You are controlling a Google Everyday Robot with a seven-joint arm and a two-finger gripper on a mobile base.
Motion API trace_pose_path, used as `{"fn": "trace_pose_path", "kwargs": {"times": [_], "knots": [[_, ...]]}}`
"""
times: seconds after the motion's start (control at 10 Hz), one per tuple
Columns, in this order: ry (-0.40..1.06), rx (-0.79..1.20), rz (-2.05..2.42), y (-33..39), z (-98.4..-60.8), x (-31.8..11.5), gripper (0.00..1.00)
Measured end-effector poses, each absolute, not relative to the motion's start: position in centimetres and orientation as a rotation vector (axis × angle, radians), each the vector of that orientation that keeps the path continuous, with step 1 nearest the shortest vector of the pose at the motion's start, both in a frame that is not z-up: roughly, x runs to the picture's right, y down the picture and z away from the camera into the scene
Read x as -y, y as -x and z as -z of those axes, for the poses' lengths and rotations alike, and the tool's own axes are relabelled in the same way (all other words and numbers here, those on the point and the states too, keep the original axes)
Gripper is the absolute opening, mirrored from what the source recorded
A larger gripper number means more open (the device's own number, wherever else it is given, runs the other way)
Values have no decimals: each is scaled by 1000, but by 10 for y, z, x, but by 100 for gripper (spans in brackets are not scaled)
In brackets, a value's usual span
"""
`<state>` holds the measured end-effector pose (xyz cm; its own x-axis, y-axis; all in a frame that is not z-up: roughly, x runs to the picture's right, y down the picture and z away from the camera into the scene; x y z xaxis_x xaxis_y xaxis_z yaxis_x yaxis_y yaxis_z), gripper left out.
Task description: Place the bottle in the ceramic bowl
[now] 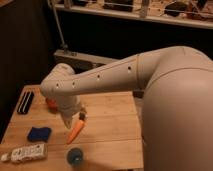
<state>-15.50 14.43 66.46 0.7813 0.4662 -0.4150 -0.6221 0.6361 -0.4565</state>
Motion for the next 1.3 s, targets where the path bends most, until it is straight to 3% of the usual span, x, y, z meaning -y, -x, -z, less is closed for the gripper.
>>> {"fn": "trace_pose_path", "kwargs": {"times": [0.9,1.3], "knots": [[721,6,199,230,-593,-269,65],[868,289,491,295,-531,-348,65]]}}
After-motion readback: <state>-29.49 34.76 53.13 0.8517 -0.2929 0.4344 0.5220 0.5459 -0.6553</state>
